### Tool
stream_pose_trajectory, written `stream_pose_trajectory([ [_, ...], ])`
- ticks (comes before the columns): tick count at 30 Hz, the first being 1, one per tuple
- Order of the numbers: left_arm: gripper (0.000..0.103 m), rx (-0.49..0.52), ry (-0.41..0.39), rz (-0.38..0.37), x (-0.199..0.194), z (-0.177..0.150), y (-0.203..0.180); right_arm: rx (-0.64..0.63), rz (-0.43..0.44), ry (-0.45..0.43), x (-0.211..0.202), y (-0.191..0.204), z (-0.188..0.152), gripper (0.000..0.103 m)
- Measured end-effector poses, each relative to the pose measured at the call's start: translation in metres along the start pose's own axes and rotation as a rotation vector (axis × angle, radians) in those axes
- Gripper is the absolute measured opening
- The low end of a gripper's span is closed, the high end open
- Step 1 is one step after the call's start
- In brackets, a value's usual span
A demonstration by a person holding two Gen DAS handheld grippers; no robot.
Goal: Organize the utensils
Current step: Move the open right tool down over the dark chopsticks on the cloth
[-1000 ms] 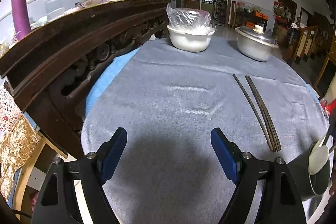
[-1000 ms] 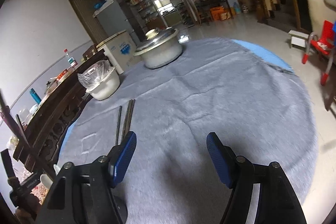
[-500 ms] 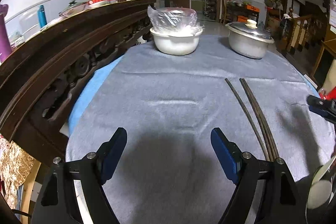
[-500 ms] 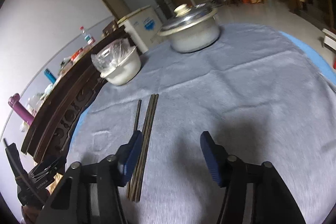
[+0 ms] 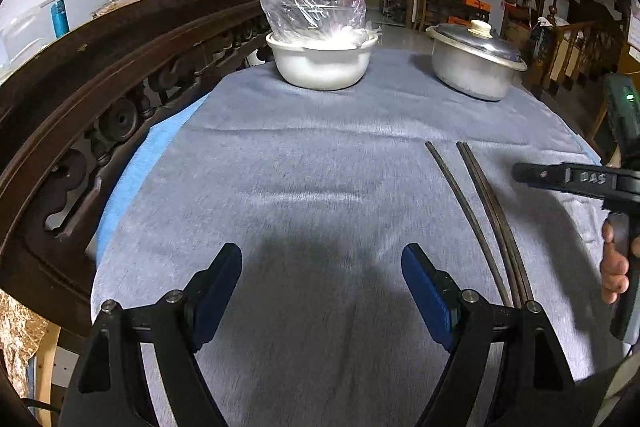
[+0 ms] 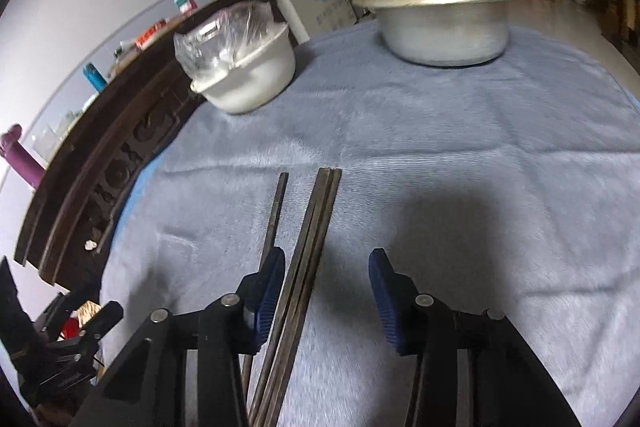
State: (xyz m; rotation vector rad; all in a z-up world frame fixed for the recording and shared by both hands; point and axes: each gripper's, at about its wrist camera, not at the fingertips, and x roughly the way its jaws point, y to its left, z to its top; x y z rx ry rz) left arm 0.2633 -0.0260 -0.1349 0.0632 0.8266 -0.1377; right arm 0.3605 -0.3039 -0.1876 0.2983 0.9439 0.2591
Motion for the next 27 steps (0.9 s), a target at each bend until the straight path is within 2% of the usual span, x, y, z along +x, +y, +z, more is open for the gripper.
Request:
stream_pose_trajectory([
  [4, 0.082, -0.001, 0.004, -0.004, 0.009, 0.007, -0.001, -0.034, -0.029, 0.024, 0.018, 0.008, 0.006, 0.045],
  [9, 0.082, -0.012, 0.016, -0.017, 0.018, 0.009, 0.000, -0.109, -0.124, 0.078, 0.041, 0.022, 0.008, 0.042],
  [12, 0.082, -0.009, 0.020, -0.020, 0.022, 0.011, -0.001, -0.159, -0.181, 0.073, 0.046, 0.030, 0.006, 0.041],
  [20, 0.082, -0.023, 0.030, -0.027, 0.028, 0.010, 0.003, -0.094, -0.304, 0.061, 0.031, -0.002, 0.002, 0.039],
  [24, 0.082, -0.021, 0.030, -0.040, 0.030, 0.010, 0.001, -0.024, -0.257, 0.023, 0.014, -0.019, 0.002, 0.038],
  [26, 0.082, -0.014, 0.027, -0.047, 0.028, 0.011, -0.001, 0.010, -0.232, 0.021, 0.011, -0.025, 0.004, 0.029],
  [27, 0.082, -0.006, 0.023, -0.045, 0.028, 0.012, -0.003, 0.034, -0.215, 0.026, 0.011, -0.028, 0.006, 0.016],
])
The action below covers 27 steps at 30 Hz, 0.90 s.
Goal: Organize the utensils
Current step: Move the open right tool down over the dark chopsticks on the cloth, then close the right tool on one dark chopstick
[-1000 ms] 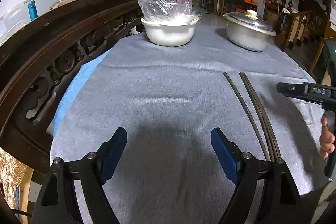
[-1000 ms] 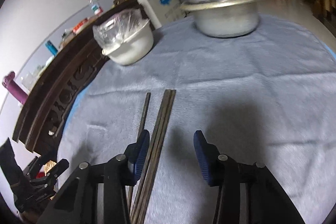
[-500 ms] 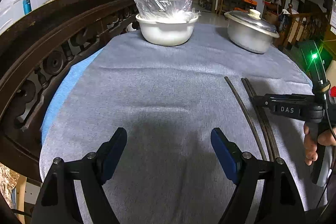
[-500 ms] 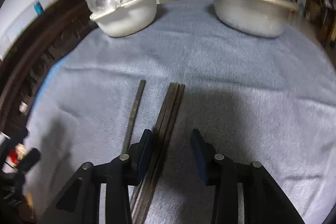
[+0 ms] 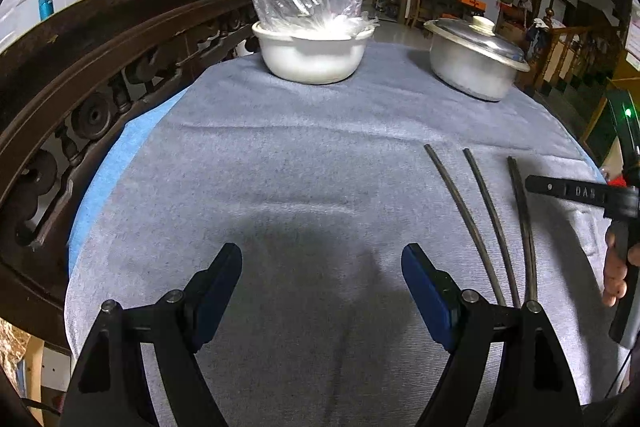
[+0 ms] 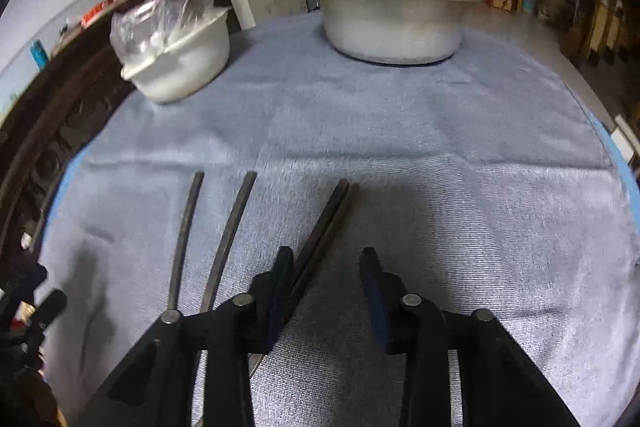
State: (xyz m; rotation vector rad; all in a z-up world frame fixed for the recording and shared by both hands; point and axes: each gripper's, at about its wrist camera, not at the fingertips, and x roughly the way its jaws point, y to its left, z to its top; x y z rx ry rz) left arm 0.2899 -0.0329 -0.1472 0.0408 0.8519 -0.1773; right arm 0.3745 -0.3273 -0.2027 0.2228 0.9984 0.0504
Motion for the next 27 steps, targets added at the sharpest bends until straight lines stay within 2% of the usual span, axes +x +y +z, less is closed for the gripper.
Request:
stream_pose_trajectory([
  [1, 0.082, 0.006, -0.004, 0.003, -0.001, 0.000, -0.001, 0.034, 0.010, 0.011, 0.003, -0.005, 0.004, 0.013],
  [4, 0.082, 0.013, -0.011, 0.005, -0.003, 0.002, -0.002, 0.093, 0.023, 0.024, 0.009, -0.011, 0.010, 0.013],
  [7, 0.082, 0.007, -0.011, 0.003, -0.003, 0.002, -0.001, 0.100, -0.031, 0.053, 0.018, -0.008, 0.013, 0.010],
  [10, 0.082, 0.008, -0.009, 0.005, -0.003, 0.001, -0.002, 0.096, -0.027, 0.052, 0.020, -0.003, 0.017, 0.010],
  [13, 0.082, 0.009, -0.002, 0.001, -0.001, 0.001, -0.003, 0.064, -0.071, 0.039, 0.025, 0.004, 0.022, 0.011],
  [16, 0.082, 0.011, -0.001, -0.004, -0.001, 0.001, -0.004, 0.075, -0.043, 0.054, 0.026, 0.005, 0.023, 0.011],
  [22, 0.082, 0.000, 0.005, -0.013, 0.002, 0.004, -0.003, -0.006, -0.085, 0.070, 0.025, 0.010, 0.019, 0.009],
  [24, 0.082, 0.001, 0.008, -0.025, 0.006, 0.009, -0.005, 0.024, -0.067, 0.077, 0.021, 0.004, 0.018, 0.009],
  [27, 0.082, 0.018, 0.012, -0.027, 0.018, 0.024, -0.012, 0.100, 0.038, 0.045, 0.014, -0.007, 0.020, 0.011],
])
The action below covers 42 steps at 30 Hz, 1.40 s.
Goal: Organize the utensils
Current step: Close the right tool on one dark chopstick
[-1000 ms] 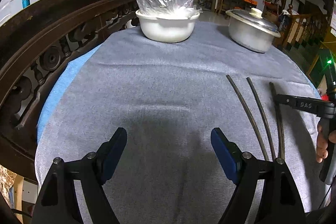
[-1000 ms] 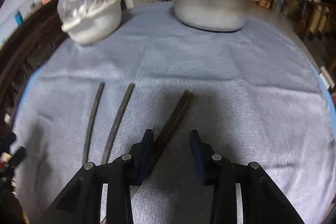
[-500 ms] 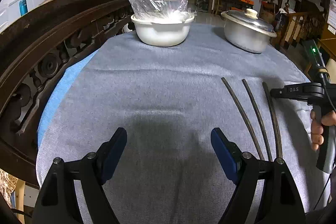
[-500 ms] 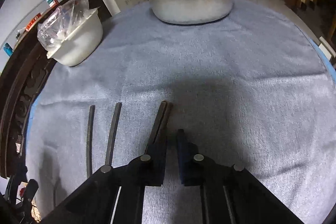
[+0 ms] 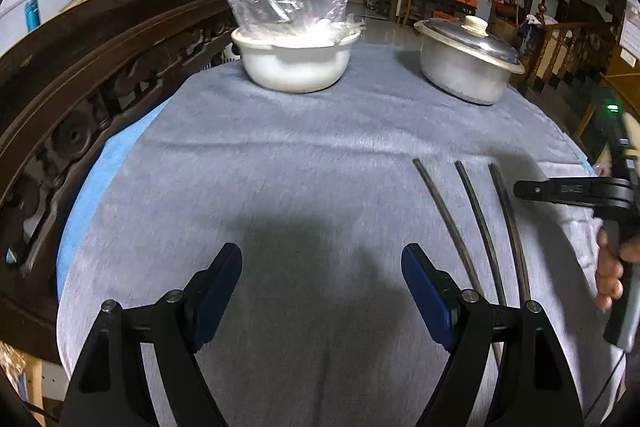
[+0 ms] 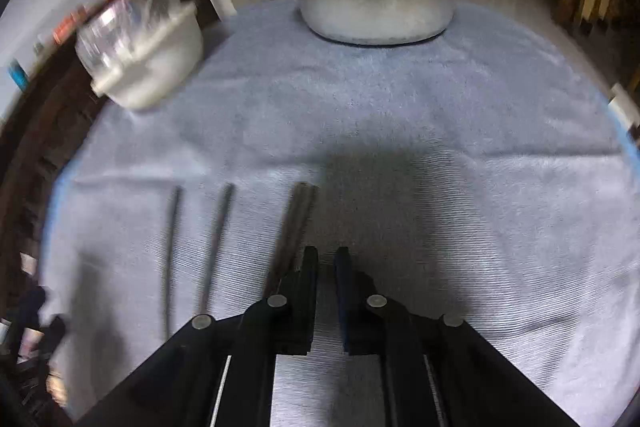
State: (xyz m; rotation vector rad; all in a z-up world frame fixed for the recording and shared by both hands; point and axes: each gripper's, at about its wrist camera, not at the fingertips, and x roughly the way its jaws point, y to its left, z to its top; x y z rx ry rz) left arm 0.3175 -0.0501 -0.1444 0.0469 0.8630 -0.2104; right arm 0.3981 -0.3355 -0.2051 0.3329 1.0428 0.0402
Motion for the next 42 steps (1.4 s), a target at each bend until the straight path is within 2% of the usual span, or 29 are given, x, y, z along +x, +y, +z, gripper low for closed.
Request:
stream_pose_trajectory([
  [3, 0.082, -0.009, -0.002, -0.033, 0.013, 0.021, -0.009, 0.014, 0.050, -0.020, -0.001, 0.002, 0.002, 0.012],
  [7, 0.082, 0.025, 0.013, -0.057, 0.034, 0.037, -0.029, -0.050, 0.019, 0.003, 0.012, 0.018, -0.001, 0.012],
  [9, 0.082, 0.032, 0.025, -0.073, 0.045, 0.041, -0.038, -0.087, 0.008, -0.021, 0.012, 0.021, -0.004, 0.012],
  [15, 0.082, 0.064, 0.108, -0.087, 0.078, 0.040, -0.064, -0.122, -0.062, -0.032, 0.003, 0.008, -0.009, 0.011],
  [16, 0.082, 0.069, 0.125, -0.087, 0.083, 0.038, -0.067, -0.117, -0.074, -0.023, 0.005, 0.003, -0.010, 0.008],
  [18, 0.082, 0.085, 0.143, -0.079, 0.090, 0.035, -0.069, -0.100, -0.075, -0.024, 0.003, -0.004, -0.009, 0.007],
  [19, 0.082, 0.102, 0.122, -0.069, 0.090, 0.034, -0.070, -0.084, -0.054, -0.017, 0.002, -0.008, -0.008, 0.009],
  [22, 0.082, 0.099, 0.140, -0.083, 0.093, 0.036, -0.068, -0.042, -0.004, 0.003, 0.000, -0.010, -0.005, 0.010],
  [24, 0.075, 0.118, 0.145, -0.086, 0.095, 0.039, -0.067, -0.025, 0.024, 0.013, 0.001, -0.005, 0.001, 0.010],
  [26, 0.067, 0.181, 0.148, -0.081, 0.098, 0.041, -0.068, -0.026, -0.003, 0.016, 0.004, 0.002, 0.005, 0.010],
  [29, 0.055, 0.192, 0.155, -0.105, 0.098, 0.045, -0.064, -0.024, -0.031, 0.065, 0.019, 0.008, 0.010, 0.012],
  [33, 0.055, 0.229, 0.173, -0.141, 0.096, 0.046, -0.059, -0.085, -0.098, 0.072, 0.020, 0.021, 0.011, 0.010],
  [37, 0.055, 0.150, 0.220, -0.239, 0.096, 0.054, -0.040, -0.115, -0.147, 0.102, 0.015, 0.020, 0.010, 0.010],
  [42, 0.059, 0.050, 0.268, -0.275, 0.100, 0.063, -0.026, -0.029, -0.139, 0.144, 0.010, 0.001, 0.016, 0.009],
])
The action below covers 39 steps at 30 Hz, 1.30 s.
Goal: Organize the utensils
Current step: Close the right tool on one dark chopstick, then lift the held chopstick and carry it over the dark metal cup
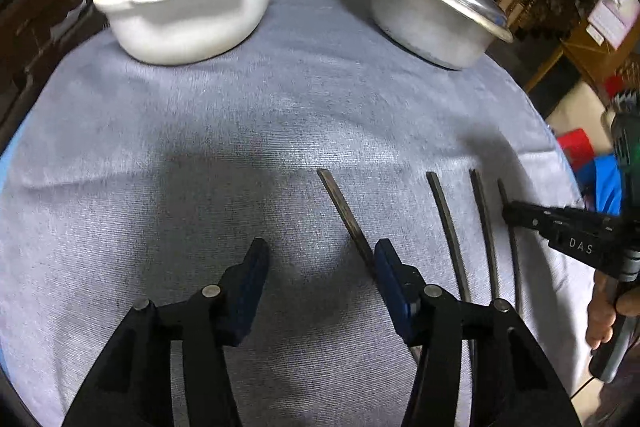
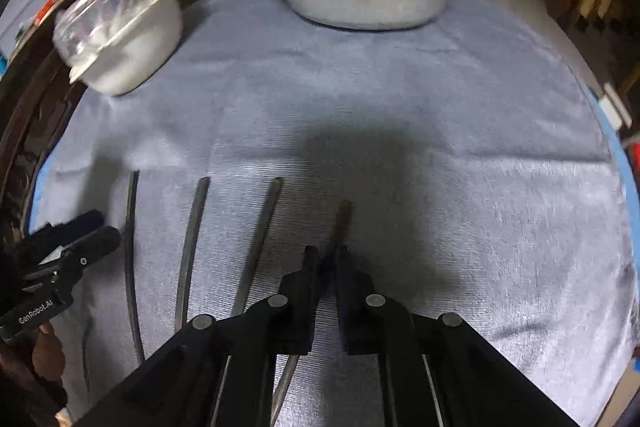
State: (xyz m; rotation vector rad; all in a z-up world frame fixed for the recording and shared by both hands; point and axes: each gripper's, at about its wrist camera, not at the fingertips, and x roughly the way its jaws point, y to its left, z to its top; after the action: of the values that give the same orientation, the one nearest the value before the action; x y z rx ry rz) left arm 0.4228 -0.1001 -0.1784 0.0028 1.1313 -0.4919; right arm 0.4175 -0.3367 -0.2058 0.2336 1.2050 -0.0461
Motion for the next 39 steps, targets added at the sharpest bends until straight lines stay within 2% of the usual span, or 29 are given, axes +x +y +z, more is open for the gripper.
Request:
stream_pose_trajectory([
  [2, 0.064, -0.013, 0.018, 0.003, 0.003, 0.004, -0.004, 0.030, 0.006, 0.018, 0.000, -0.002, 0.004, 0.010],
  [8, 0.064, -0.053, 0.046, 0.092, 0.020, 0.030, -0.014, 0.080, 0.005, 0.049, 0.004, -0.005, 0.021, 0.012],
  [12, 0.064, -0.040, 0.063, 0.161, 0.028, 0.036, -0.022, 0.031, -0.037, 0.060, 0.006, 0.005, 0.027, 0.011],
  [13, 0.063, -0.014, 0.066, 0.189, 0.031, 0.036, -0.028, 0.006, -0.056, 0.060, 0.007, 0.009, 0.027, 0.012],
  [15, 0.049, 0.034, 0.068, 0.235, 0.033, 0.035, -0.037, -0.035, -0.091, 0.070, 0.006, 0.017, 0.027, 0.011],
  [16, 0.044, 0.044, 0.069, 0.232, 0.033, 0.035, -0.040, -0.047, -0.102, 0.078, 0.007, 0.019, 0.026, 0.010],
  [18, 0.026, 0.041, 0.097, 0.227, 0.034, 0.037, -0.043, -0.060, -0.119, 0.100, 0.007, 0.024, 0.028, 0.009],
  [21, 0.010, 0.021, 0.150, 0.214, 0.035, 0.040, -0.044, -0.072, -0.128, 0.125, 0.008, 0.032, 0.027, 0.008],
  [28, 0.005, 0.085, 0.203, 0.173, 0.027, 0.018, -0.050, -0.051, -0.096, 0.126, -0.003, 0.022, 0.010, 0.007],
  [32, 0.005, 0.090, 0.221, 0.144, 0.017, -0.002, -0.045, -0.044, -0.079, 0.129, -0.012, 0.009, -0.011, 0.007],
  [39, 0.005, 0.069, 0.266, 0.080, -0.005, -0.046, -0.043, -0.056, -0.074, 0.183, -0.028, -0.004, -0.049, 0.007],
])
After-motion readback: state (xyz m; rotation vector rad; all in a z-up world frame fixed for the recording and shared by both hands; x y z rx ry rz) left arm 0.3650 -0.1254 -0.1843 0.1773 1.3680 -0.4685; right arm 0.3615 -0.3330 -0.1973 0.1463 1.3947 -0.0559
